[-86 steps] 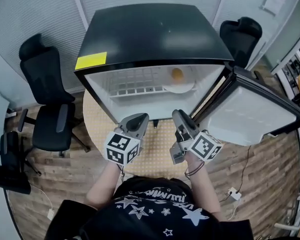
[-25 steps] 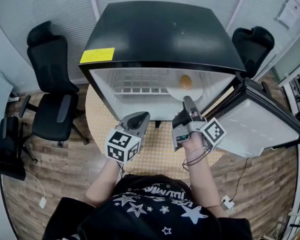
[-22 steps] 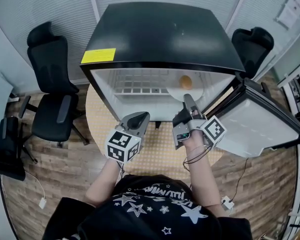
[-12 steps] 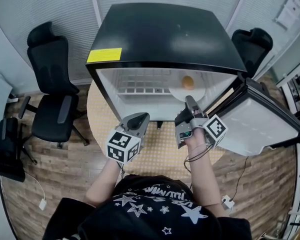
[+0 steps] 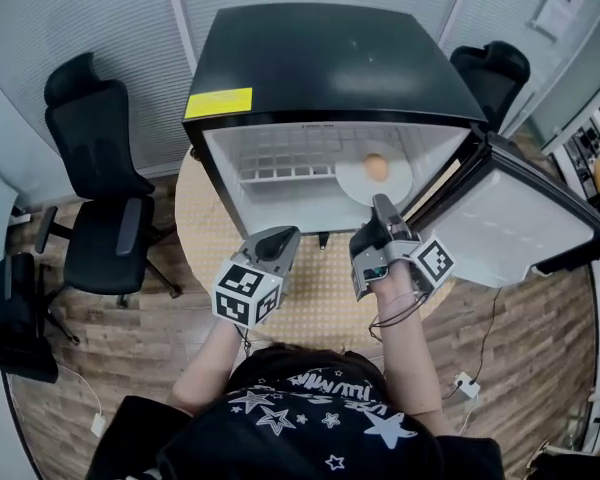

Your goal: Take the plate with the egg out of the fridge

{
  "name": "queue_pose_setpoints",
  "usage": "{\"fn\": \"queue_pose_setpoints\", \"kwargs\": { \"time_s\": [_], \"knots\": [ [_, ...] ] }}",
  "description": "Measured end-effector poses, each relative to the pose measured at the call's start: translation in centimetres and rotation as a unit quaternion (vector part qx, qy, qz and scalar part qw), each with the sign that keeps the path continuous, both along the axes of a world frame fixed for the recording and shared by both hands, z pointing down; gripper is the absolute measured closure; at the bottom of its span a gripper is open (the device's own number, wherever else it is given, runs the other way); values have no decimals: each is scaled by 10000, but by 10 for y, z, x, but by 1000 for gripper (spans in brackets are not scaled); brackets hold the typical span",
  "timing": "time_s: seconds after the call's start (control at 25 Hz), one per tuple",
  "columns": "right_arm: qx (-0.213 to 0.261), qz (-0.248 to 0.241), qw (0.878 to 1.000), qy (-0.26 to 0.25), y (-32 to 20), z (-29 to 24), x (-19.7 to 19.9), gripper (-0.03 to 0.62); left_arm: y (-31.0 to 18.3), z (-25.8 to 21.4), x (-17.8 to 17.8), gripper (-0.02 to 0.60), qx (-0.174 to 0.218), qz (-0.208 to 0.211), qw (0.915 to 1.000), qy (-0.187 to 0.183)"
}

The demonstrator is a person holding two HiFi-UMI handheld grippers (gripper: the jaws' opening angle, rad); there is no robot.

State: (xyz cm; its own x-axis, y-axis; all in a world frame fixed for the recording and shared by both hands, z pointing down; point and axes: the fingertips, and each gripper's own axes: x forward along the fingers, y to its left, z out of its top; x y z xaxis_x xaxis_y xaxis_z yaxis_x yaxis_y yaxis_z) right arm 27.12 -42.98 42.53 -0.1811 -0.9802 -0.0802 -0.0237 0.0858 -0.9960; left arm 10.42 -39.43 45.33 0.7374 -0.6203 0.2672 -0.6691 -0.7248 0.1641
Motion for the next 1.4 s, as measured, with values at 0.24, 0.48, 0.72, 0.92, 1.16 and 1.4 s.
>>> {"fn": "queue_pose_setpoints", "kwargs": {
  "time_s": [0.24,0.48,0.72,0.92,1.16,1.4],
  "knots": [
    [150,191,9997,-68,39,-5,-15,542,16,7,-4,574,-68,431,9990,-35],
    [235,490,9985,-29,81,-7,-26,542,30,17,4,574,-84,1091,9939,-145],
    [58,718,9972,212,122,12,-27,542,39,26,16,574,-94,1446,9894,-130],
    [120,719,9972,134,143,19,-27,542,58,28,22,574,-90,1495,9887,-116],
    [116,496,9986,120,175,19,-29,542,92,23,23,574,-91,1400,9899,-193],
    [171,338,9991,214,219,25,-35,542,135,6,24,574,129,1338,9908,-142]
  ]
}}
